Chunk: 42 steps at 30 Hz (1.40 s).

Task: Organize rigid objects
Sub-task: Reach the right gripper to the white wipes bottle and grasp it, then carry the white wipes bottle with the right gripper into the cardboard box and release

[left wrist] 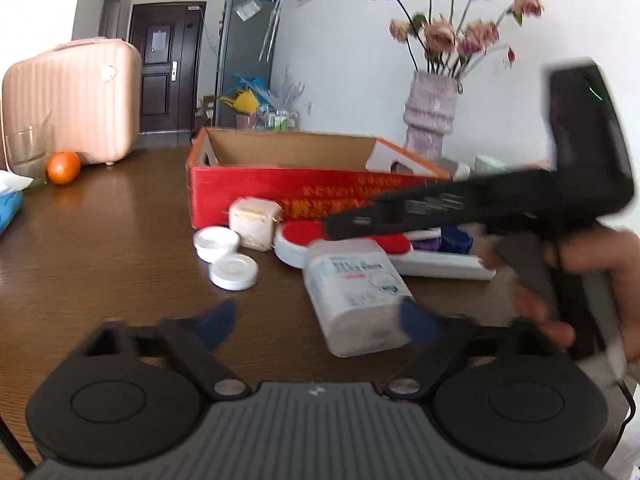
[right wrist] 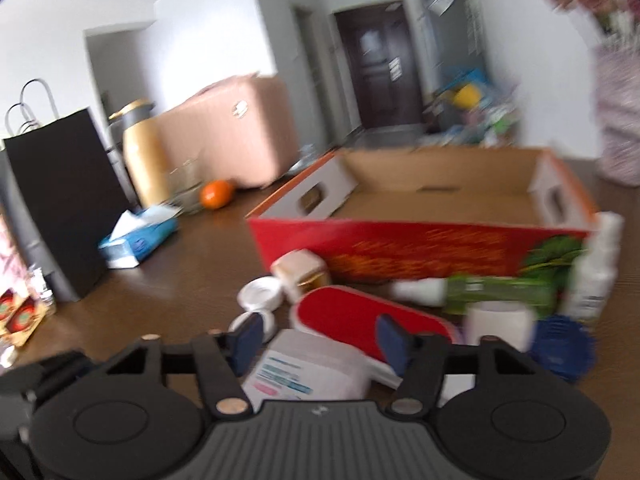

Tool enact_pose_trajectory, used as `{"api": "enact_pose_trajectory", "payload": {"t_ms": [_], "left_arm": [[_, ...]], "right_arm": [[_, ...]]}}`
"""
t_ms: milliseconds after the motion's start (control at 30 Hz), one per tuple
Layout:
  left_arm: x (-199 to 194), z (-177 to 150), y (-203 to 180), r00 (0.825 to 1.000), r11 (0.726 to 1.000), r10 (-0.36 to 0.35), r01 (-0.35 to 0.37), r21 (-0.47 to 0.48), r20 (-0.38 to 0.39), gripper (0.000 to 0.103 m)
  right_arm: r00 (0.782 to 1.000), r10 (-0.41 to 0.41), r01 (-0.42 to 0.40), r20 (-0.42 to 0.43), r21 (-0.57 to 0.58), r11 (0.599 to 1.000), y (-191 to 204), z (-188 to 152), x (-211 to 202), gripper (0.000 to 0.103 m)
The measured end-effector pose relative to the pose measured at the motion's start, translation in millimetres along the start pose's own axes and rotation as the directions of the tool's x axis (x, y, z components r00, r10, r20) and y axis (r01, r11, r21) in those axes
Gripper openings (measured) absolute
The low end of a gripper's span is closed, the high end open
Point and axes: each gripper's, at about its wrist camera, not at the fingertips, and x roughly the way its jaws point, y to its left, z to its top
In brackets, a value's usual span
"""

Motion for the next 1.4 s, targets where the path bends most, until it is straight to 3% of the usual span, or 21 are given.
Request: {"api": "enact_pose_trajectory", "payload": {"t_ms": [33,100,133,233,367,400,467,600,667,700,733,867,1000,1067,1100,1167,1233,1300,1400], "left_arm": [[5.0,0.1,0.7,0.999,0.999,-0.026,0.025,-0.023,-0.023,0.061],[6.4,-0.2,6.6,0.995,0.991,-0.097,0.093,-0.100,-0.037,0.040],[5.3,-0.5,8.9,0.992,0.985,-0.119,0.113,-0.128,-0.040,0.038],[-2.1,-4.8,20.2,0.991,0.969,-0.131,0.124,-0.214,-0.022,0.037],[-9.4,-9.4,40.8,0.994,0.933,-0.113,0.104,-0.344,-0.007,0.036],[-10.6,-9.3,45.1,0.993,0.923,-0.115,0.102,-0.372,-0.012,0.036],[-12.7,-6.2,51.7,0.993,0.905,-0.112,0.089,-0.416,-0.032,0.037],[-8.8,1.1,53.3,0.995,0.906,-0.087,0.059,-0.419,-0.049,0.040],[-5.0,1.8,55.3,0.993,0.900,-0.104,0.068,-0.431,-0.061,0.040],[-1.8,3.2,57.7,0.989,0.888,-0.127,0.080,-0.452,-0.073,0.041],[1.4,2.5,60.9,0.987,0.875,-0.137,0.079,-0.478,-0.088,0.044],[0.4,-2.6,70.8,0.985,0.848,-0.132,0.052,-0.528,-0.114,0.073],[1.7,-8.5,71.4,0.982,0.836,-0.159,0.076,-0.544,-0.106,0.072],[1.7,-9.2,66.5,0.982,0.840,-0.157,0.079,-0.536,-0.101,0.066],[1.7,-11.6,66.2,0.979,0.826,-0.178,0.096,-0.555,-0.095,0.055],[0.6,-16.2,66.4,0.974,0.797,-0.212,0.126,-0.590,-0.079,0.055],[-3.5,-18.7,62.5,0.976,0.803,-0.203,0.124,-0.583,-0.072,0.055],[-8.9,-19.4,58.4,0.976,0.804,-0.208,0.131,-0.579,-0.068,0.055],[-16.4,-20.3,55.3,0.965,0.784,-0.257,0.177,-0.595,-0.052,0.056]], "right_arm": [[1.000,-0.009,0.009,0.005,-0.009,1.000,1.7,-1.0,3.4,0.042],[0.999,-0.051,0.051,0.013,-0.008,0.999,4.8,-3.8,2.5,0.034],[0.998,-0.064,0.064,0.014,-0.005,0.998,5.6,-6.4,-3.0,0.031],[0.997,-0.078,0.078,0.003,0.021,0.997,3.1,-21.4,-23.1,0.028],[0.998,0.050,-0.044,-0.028,0.165,0.985,-4.8,-48.1,-48.7,0.025],[0.996,0.079,-0.071,-0.034,0.188,0.980,-3.1,-54.0,-54.1,0.020],[0.997,0.081,-0.077,-0.010,0.205,0.976,0.8,-61.5,-66.2,0.017],[1.000,0.015,-0.017,0.012,0.239,0.971,-3.8,-62.3,-67.9,0.020],[1.000,0.006,-0.008,0.008,0.264,0.964,-7.2,-58.0,-58.3,0.027],[1.000,0.003,-0.007,0.014,0.284,0.959,-9.0,-56.8,-53.8,0.043],[1.000,0.011,-0.018,0.023,0.313,0.950,-11.4,-56.6,-49.6,0.059],[0.997,0.073,-0.079,0.030,0.404,0.911,-19.0,-58.8,-37.2,0.062],[0.988,0.157,-0.140,0.010,0.503,0.853,-24.7,-70.4,-24.2,0.044],[0.983,0.183,-0.164,0.019,0.544,0.823,-26.3,-76.4,-24.2,0.043],[0.983,0.180,-0.165,0.026,0.547,0.821,-25.0,-77.7,-27.0,0.039],[0.985,0.173,-0.155,0.020,0.544,0.824,-22.4,-78.5,-35.1,0.035],[0.985,0.173,-0.158,0.025,0.547,0.822,-20.4,-80.4,-44.4,0.026],[0.984,0.175,-0.166,0.037,0.553,0.817,-18.8,-82.9,-54.5,0.024],[0.983,0.164,-0.182,0.083,0.547,0.817,-15.4,-84.0,-75.3,0.022]]}}
